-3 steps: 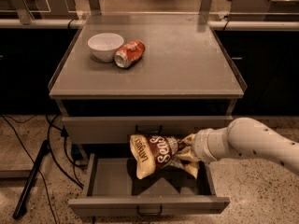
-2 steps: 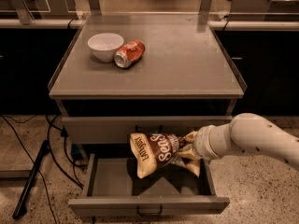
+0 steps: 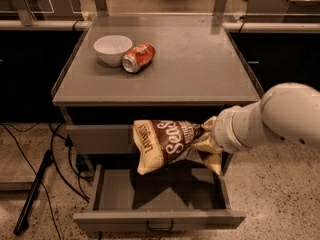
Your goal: Pick brown chip bag from middle drawer and place on counter
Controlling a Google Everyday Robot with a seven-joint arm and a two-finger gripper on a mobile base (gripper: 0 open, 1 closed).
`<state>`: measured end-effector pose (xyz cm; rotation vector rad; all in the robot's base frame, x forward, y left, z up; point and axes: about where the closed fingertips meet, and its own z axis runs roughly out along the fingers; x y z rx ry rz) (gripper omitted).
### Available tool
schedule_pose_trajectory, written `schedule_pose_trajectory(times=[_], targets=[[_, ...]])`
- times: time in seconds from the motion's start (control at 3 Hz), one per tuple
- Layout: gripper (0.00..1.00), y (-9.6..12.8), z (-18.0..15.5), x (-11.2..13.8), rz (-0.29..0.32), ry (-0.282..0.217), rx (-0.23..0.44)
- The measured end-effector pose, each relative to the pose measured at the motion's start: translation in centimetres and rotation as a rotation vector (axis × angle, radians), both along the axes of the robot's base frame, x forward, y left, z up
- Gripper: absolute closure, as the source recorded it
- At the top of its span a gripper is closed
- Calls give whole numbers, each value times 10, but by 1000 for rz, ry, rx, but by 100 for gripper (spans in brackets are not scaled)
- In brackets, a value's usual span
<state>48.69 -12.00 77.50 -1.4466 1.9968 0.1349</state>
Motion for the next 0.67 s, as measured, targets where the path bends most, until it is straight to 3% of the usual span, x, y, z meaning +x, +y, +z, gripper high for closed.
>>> schedule_pose_trajectory(times=[0.33, 0.67], targets=[[100, 18, 101, 11, 20, -102, -71], [100, 18, 98, 11, 19, -100, -71]])
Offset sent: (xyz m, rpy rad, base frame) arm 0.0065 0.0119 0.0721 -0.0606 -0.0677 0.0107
